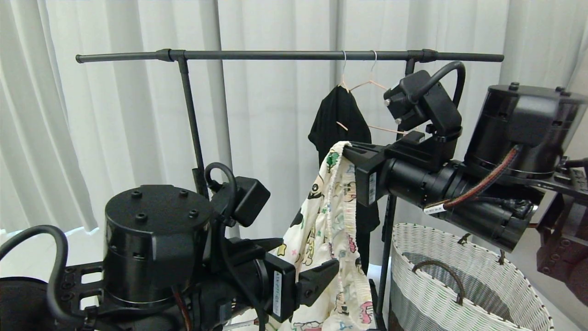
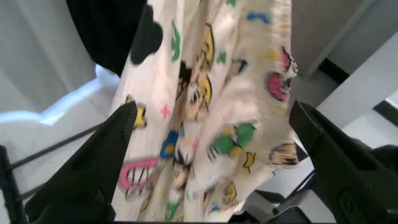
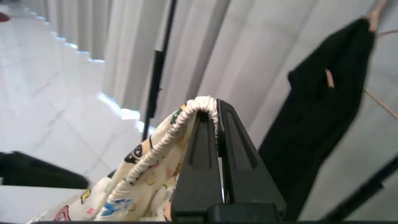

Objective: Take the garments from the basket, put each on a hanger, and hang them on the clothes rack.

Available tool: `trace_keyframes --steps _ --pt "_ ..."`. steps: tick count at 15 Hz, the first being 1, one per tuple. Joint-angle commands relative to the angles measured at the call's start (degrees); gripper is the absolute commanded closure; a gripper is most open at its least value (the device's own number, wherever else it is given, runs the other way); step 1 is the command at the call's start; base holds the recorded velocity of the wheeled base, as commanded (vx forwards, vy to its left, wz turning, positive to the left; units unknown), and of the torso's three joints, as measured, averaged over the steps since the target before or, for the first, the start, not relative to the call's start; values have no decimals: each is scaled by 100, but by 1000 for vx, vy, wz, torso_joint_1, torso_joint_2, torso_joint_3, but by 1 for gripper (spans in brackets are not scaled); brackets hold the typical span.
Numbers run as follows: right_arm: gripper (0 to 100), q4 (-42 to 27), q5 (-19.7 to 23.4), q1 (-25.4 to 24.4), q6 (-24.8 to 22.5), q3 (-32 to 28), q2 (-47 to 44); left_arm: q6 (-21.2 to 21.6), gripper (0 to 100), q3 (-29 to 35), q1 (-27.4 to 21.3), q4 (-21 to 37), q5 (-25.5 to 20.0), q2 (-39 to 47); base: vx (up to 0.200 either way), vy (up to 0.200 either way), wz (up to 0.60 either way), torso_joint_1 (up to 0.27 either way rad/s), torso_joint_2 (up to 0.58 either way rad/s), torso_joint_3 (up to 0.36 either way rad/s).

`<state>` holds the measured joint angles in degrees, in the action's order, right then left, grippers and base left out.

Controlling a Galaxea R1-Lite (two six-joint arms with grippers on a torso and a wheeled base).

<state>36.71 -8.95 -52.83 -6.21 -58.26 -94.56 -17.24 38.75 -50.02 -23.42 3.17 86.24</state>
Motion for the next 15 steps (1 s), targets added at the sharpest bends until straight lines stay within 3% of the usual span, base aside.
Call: trace_keyframes --steps 1,9,12,14,15 --pt "100 -6 -19 -271 -12 -168 -150 -25 0 71 -17 -5 149 51 0 0 0 0 0 0" --pt "100 -252 -54 -465 -30 -406 -115 -122 0 27 150 -84 465 394 0 0 0 0 0 0" --pt "100 -252 -54 -465 -30 -414 -115 -96 0 -298 141 -102 500 394 0 0 0 0 0 0" --pt "100 -252 -54 -465 -30 -406 -115 -96 0 -369 80 -128 544 376 0 0 0 0 0 0" --pt "100 -252 -63 -465 -30 -406 -124 -104 0 -386 -157 -427 544 359 0 0 0 0 0 0"
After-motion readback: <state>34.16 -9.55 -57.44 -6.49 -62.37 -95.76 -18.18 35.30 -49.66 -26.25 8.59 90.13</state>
